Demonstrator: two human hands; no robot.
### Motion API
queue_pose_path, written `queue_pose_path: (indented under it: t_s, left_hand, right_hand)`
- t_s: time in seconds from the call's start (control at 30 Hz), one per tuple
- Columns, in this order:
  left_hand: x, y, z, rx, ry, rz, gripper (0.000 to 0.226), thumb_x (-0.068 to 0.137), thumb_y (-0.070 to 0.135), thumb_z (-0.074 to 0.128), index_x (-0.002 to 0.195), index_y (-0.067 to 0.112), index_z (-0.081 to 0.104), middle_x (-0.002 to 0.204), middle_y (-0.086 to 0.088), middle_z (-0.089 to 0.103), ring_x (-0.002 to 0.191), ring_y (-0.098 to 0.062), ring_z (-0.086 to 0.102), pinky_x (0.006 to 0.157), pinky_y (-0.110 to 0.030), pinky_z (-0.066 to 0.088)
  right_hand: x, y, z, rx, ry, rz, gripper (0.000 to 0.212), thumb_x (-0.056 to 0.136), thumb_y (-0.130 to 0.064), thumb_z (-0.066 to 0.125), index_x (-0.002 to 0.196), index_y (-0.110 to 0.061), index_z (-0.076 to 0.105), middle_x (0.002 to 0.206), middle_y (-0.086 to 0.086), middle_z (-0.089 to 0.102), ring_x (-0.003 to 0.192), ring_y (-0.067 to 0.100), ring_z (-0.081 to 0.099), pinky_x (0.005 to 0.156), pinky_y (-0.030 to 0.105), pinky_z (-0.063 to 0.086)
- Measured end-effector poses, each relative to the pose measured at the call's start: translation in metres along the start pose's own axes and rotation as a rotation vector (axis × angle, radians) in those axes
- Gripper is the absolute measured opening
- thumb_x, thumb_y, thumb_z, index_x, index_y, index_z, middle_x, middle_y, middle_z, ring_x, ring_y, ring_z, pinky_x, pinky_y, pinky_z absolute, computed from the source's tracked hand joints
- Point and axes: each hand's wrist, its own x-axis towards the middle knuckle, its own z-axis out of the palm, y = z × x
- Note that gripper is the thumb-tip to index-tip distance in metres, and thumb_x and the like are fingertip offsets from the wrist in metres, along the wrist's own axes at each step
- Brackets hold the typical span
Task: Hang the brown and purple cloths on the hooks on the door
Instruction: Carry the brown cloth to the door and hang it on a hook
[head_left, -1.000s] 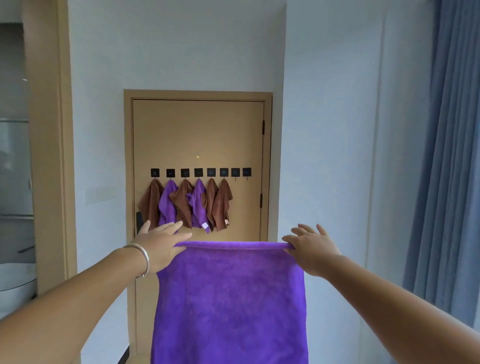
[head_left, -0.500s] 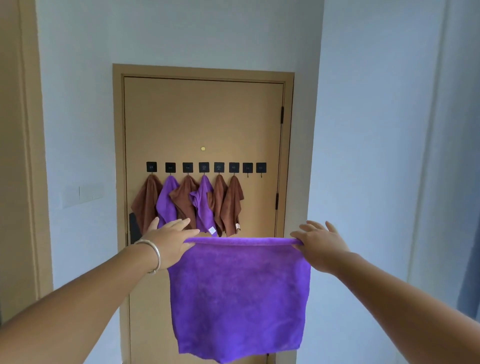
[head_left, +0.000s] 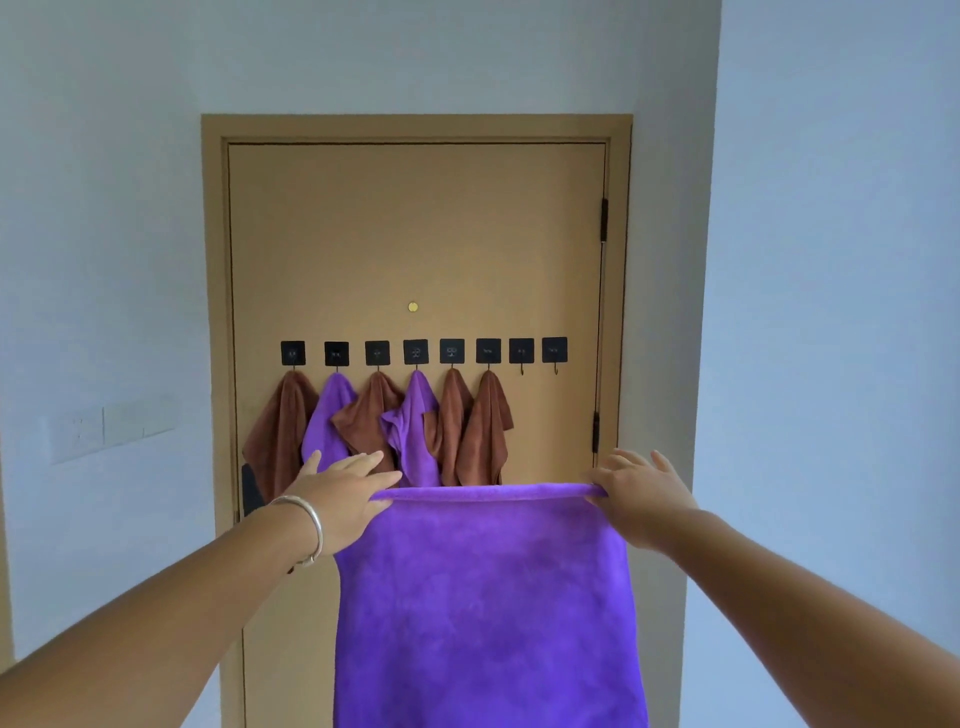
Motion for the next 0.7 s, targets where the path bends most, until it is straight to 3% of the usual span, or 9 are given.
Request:
queue_pose_path:
  t_s: [0.37,0.7]
  left_hand:
    - [0.153,0.007,0.029,0.009,0.060,0.064,0.048,0.103,0.040,0.024,0.150,0.038,0.016,0.161,0.008,0.006,0.147,-0.011,0.005,0.119,-0.048,0.000]
    - [0.315,0.011,0.070,0.001,0.105,0.157,0.048,0.103,0.039,0.024,0.150,0.037,0.018,0.160,0.008,0.007,0.146,-0.013,0.010,0.119,-0.048,0.003]
  right_hand:
    - [0.129,0.055,0.053,0.016,0.080,0.022,0.030,0.101,-0.041,0.032,0.118,-0.034,0.055,0.126,-0.009,0.050,0.135,0.015,0.033,0.113,0.047,0.019]
    - [0.246,0.104,0.106,-0.023,0.123,0.097,0.029,0.099,-0.033,0.038,0.124,-0.035,0.055,0.133,-0.009,0.048,0.130,0.015,0.038,0.110,0.046,0.023]
